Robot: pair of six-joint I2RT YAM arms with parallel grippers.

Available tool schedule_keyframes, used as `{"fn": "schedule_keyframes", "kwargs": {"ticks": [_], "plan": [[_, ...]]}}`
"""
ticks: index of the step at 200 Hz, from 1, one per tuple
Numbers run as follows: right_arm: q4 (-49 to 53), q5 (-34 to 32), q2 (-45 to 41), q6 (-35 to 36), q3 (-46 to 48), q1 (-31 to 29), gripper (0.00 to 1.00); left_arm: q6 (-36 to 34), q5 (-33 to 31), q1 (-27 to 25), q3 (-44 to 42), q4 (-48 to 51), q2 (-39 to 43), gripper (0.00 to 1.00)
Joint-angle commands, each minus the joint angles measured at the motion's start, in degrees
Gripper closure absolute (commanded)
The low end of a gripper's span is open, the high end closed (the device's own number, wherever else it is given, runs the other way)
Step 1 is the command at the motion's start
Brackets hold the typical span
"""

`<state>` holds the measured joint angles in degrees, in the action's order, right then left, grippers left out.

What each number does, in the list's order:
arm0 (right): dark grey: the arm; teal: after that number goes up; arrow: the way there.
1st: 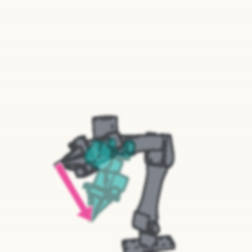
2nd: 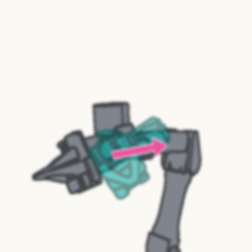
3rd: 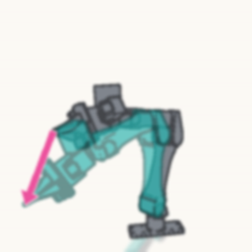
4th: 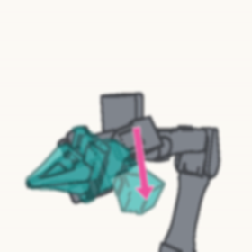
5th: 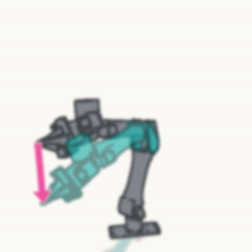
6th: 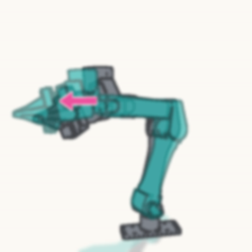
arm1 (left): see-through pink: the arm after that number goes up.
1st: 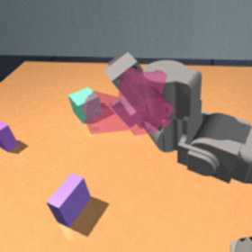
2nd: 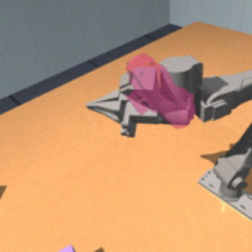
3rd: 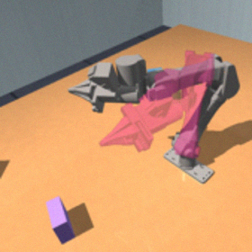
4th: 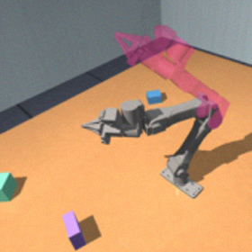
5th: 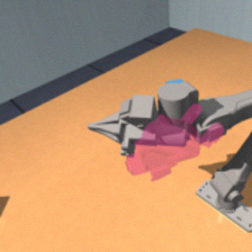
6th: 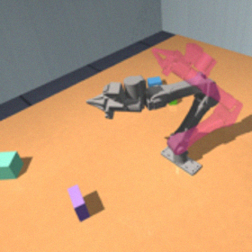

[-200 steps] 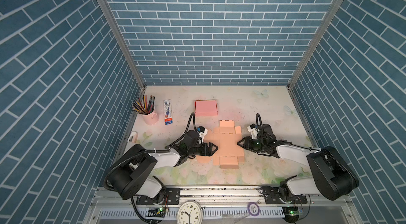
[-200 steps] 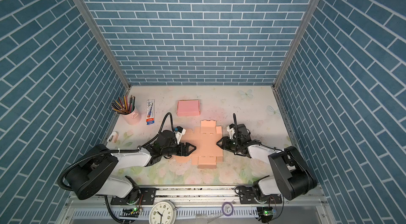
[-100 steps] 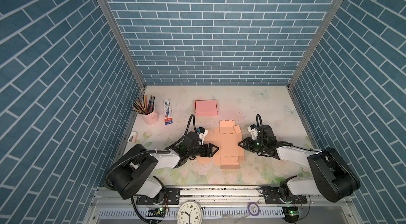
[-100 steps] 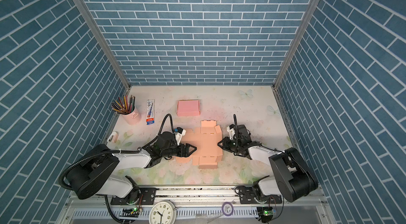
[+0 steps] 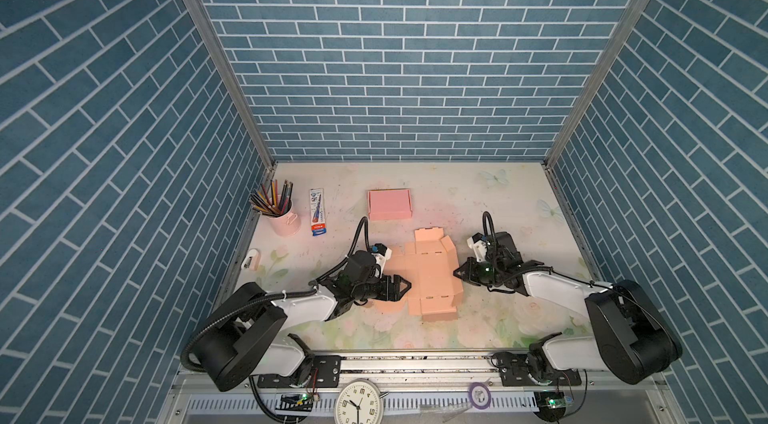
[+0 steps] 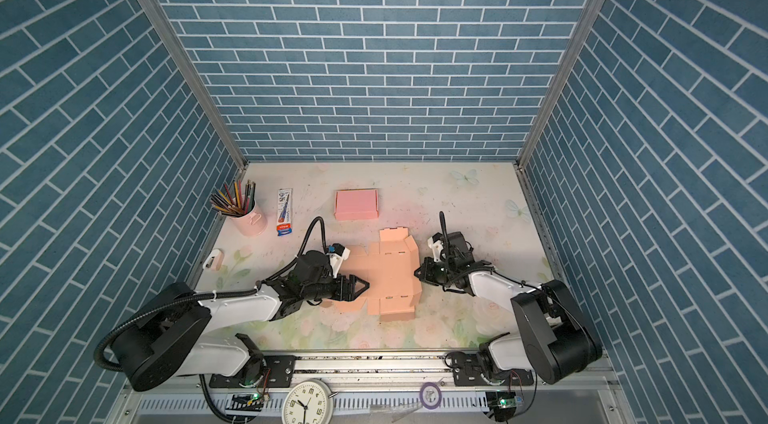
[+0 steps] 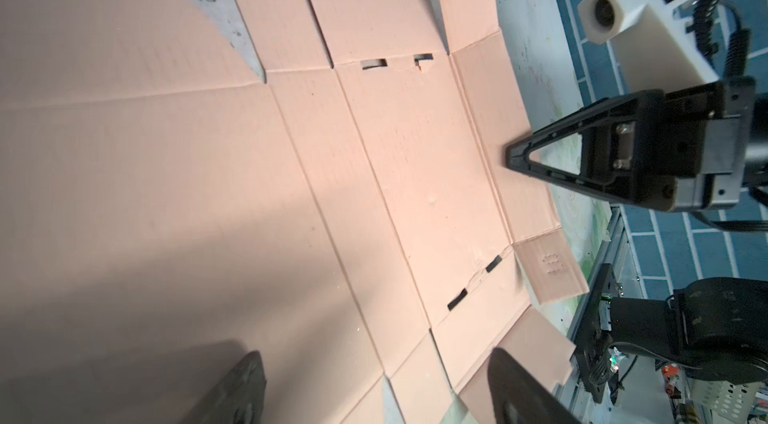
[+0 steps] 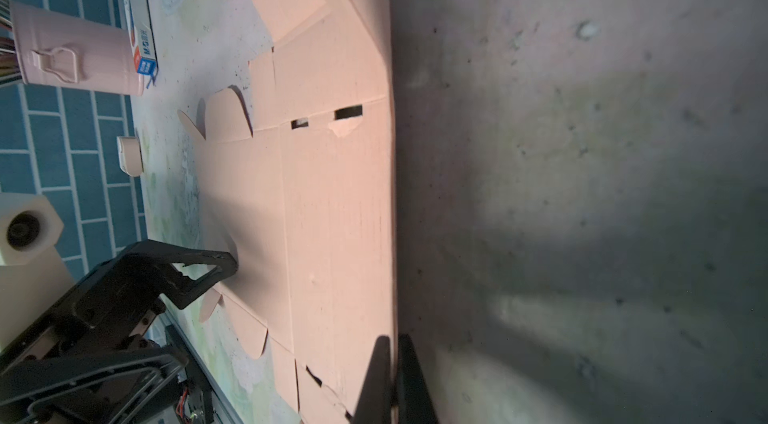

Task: Fold the paper box

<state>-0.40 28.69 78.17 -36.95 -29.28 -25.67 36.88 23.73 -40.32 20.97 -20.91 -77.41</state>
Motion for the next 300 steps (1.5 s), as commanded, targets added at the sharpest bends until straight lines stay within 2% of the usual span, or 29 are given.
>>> {"fn": "schedule_keyframes", "kwargs": {"ticks": [1, 37, 69, 125, 152, 173, 244, 300], "plan": [[9.8, -2.2, -1.6, 7.4, -4.4, -0.5, 1.0, -2.3, -1.4, -0.1, 1.5, 6.4, 2.5, 0.15], [17.4, -2.9, -4.2, 13.8, -8.5, -0.5, 1.0, -3.7, -0.5, 0.0, 6.3, 9.5, 3.2, 0.19], [23.4, -4.1, -3.2, 17.7, -12.6, -1.2, 1.0, -4.4, 0.8, 0.3, 12.3, 9.3, -0.4, 0.31], [30.5, -11.4, -1.4, 22.0, -18.7, -5.1, 1.0, -3.8, 3.4, 2.7, 20.7, 4.9, -10.1, 0.7], [31.2, -12.2, -1.4, 22.2, -19.8, -6.4, 1.0, -3.9, 4.0, 4.1, 24.5, 3.5, -14.4, 0.91], [31.2, -12.3, -1.5, 22.4, -20.2, -7.2, 1.0, -4.1, 4.7, 5.4, 27.1, 2.3, -17.2, 1.0], [31.6, -13.7, -1.0, 22.8, -21.1, -8.9, 1.0, -5.9, 5.9, 6.9, 36.5, 1.4, -26.2, 1.0], [31.0, -13.8, -0.5, 23.2, -21.2, -9.2, 1.0, -8.1, 6.7, 5.3, 40.3, 2.4, -29.1, 1.0]]}}
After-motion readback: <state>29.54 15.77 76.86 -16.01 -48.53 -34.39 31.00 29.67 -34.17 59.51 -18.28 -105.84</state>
